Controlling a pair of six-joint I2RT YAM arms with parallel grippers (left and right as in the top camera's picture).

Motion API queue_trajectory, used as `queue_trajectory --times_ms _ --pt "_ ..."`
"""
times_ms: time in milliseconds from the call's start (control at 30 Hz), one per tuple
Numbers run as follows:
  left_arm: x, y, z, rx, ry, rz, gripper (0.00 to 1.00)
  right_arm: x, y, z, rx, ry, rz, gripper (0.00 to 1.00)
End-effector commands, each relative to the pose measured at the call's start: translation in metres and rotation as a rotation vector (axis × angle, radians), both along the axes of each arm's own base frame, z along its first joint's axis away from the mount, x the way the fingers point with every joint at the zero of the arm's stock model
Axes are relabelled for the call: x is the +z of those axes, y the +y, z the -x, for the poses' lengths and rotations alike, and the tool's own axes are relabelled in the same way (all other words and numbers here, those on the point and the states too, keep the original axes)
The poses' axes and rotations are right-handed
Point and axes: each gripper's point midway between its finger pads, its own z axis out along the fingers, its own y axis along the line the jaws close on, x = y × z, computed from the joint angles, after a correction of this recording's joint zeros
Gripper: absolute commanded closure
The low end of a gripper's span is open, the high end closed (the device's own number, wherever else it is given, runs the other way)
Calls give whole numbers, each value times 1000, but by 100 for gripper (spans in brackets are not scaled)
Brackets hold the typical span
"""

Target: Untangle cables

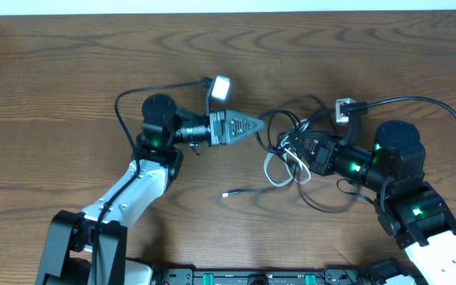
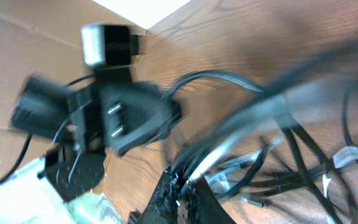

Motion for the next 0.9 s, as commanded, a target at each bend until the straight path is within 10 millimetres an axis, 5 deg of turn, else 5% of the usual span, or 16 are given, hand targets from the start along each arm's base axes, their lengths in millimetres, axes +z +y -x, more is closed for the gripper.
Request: queue_trajectory --times_ms 0,133,333,500,667,867 --pt "-28 22 -46 296 104 -97 92 21 10 17 134 -122 -20 99" --pt "-68 30 -42 349 289 -196 92 44 17 23 206 -241 -56 99" --pt "-57 6 -16 176 186 -179 92 45 13 6 135 -271 -34 99" --pt "-59 6 -20 205 175 -195 92 41 11 3 121 -266 -19 99" --pt "-61 16 -32 268 172 -207 92 -11 -13 -4 -31 -63 124 95" --pt "-61 28 -39 301 177 -203 92 -84 -82 3 -370 233 407 88"
